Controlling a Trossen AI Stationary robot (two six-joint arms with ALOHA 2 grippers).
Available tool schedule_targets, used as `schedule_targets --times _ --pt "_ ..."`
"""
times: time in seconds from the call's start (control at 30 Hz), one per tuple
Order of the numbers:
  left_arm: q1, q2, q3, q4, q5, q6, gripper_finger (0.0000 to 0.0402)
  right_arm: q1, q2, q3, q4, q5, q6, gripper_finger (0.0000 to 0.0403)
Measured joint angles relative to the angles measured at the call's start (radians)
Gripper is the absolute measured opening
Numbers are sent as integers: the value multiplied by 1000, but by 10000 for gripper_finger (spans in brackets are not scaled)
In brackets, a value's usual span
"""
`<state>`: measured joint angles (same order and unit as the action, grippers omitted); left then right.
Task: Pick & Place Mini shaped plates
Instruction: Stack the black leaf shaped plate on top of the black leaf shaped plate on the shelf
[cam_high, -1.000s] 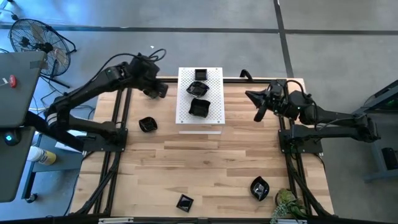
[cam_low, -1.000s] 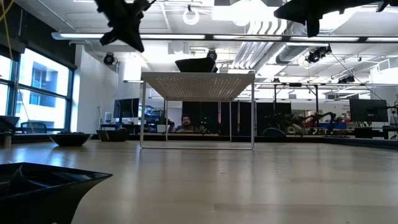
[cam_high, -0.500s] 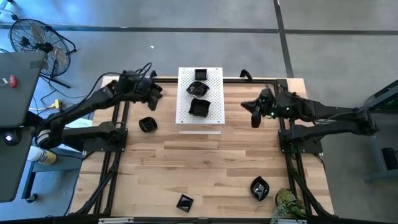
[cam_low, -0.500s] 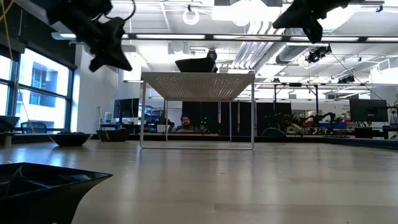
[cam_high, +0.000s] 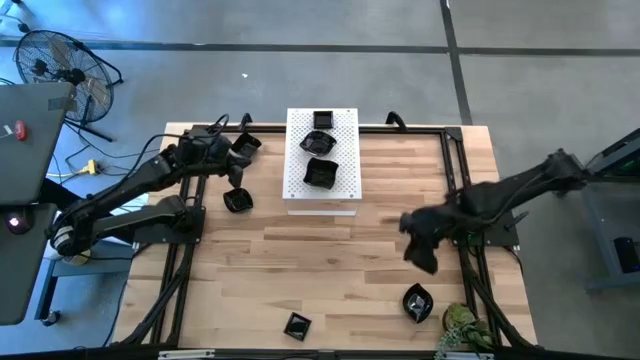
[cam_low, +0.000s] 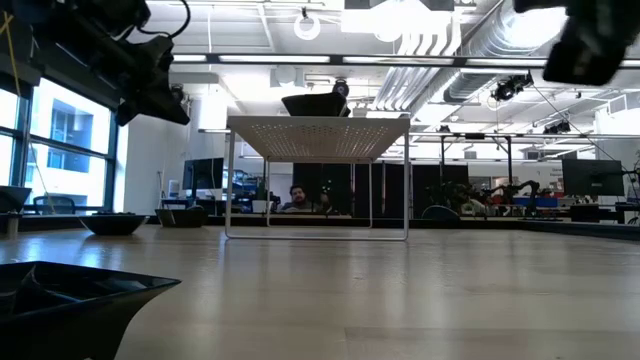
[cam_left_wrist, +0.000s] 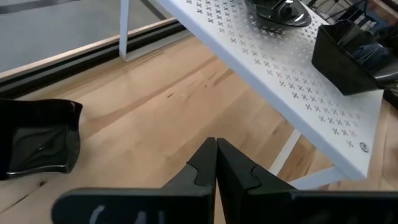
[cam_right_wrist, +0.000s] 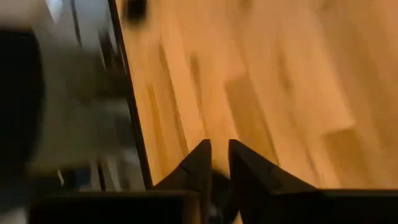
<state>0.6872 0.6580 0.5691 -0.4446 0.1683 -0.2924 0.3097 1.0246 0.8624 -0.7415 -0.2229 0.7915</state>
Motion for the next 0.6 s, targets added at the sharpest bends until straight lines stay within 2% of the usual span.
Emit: schedule_targets --times 0.17,0.33,0.47,0.6 --pt "0 -1 0 -7 5 0 1 63 152 -52 35 -104 -91 96" --pt "0 -1 0 -7 -1 27 1 117 322 -75 192 -173 -252 133" --pt "0 -1 0 -7 2 34 1 162 428 -75 269 -193 -374 146" --pt "0 -1 0 -17 11 34 1 190 500 -75 268 -196 -446 142"
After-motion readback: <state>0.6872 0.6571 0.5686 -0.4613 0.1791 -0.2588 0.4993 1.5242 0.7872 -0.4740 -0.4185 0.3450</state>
